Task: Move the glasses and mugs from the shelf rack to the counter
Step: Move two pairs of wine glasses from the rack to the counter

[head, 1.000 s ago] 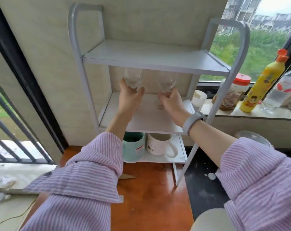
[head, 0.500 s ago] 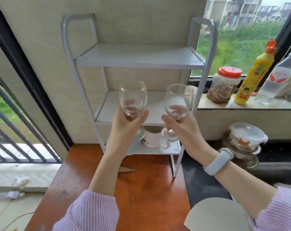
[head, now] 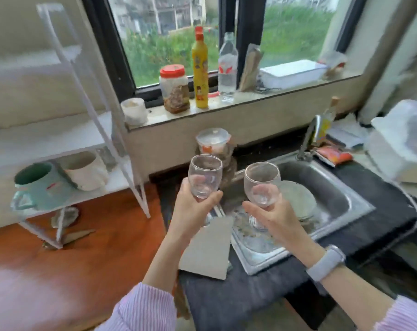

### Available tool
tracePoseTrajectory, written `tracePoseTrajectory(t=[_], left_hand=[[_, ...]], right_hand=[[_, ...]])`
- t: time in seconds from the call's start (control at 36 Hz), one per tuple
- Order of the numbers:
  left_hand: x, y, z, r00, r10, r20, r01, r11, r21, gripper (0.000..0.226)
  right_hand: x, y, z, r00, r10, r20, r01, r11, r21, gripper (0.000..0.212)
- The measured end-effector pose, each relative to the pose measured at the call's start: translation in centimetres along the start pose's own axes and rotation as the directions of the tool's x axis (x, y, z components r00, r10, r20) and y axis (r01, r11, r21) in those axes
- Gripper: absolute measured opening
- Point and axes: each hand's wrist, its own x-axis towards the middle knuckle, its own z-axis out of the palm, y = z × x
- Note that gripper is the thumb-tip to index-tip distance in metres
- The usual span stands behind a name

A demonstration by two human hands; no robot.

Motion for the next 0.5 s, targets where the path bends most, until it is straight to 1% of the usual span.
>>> tracePoseTrajectory(t=[0.03, 0.06, 0.14, 0.19, 0.28, 0.39, 0.44, 0.5], left_hand=[[-0.1, -0.1, 0.7, 1.000, 0.001, 0.012, -0.001, 1.000, -0.019, 0.034], [-0.3, 0.1, 2.5, 0.999, 0.005, 0.043, -0.003, 0.999, -0.039, 0.035], [-1.6, 1.6, 10.9, 0.980, 0.012, 0.201, -0.009, 1.000, -0.017, 0.034], [-2.8, 2.9, 16.4, 0.946, 0.022, 0.325, -0.006, 0.999, -0.051, 0.032], [-4.4, 4.3, 24.3, 0.875, 0.062, 0.480, -0.025, 0.996, -0.082, 0.031], [-6.5, 6.2, 33.6, 0.737, 0.111, 0.667, -0.057, 0.993, -0.102, 0.042], [-7.8, 7.3, 38.0, 0.670, 0.114, 0.734, -0.069, 0.993, -0.092, 0.043], [-9.1, 8.2, 42.1, 0.602, 0.126, 0.789, -0.083, 0.992, -0.094, 0.039]], right_hand=[[-0.2, 0.5, -0.8, 1.000, 0.022, 0.006, -0.022, 1.000, -0.020, 0.032], [-0.7, 1.1, -2.6, 0.998, 0.056, -0.019, -0.057, 0.998, -0.032, 0.032], [-3.8, 2.9, -10.4, 0.982, 0.105, -0.158, -0.114, 0.993, -0.044, 0.034], [-5.8, 4.2, -15.5, 0.954, 0.129, -0.272, -0.148, 0.988, -0.048, 0.036], [-9.3, 5.2, -22.1, 0.898, 0.154, -0.412, -0.194, 0.980, -0.055, 0.036], [-14.3, 6.3, -29.6, 0.788, 0.178, -0.590, -0.233, 0.972, -0.018, 0.033], [-16.7, 6.7, -32.8, 0.713, 0.183, -0.677, -0.250, 0.968, -0.001, 0.030], [-19.0, 7.3, -35.7, 0.621, 0.176, -0.764, -0.286, 0.958, -0.011, 0.031]])
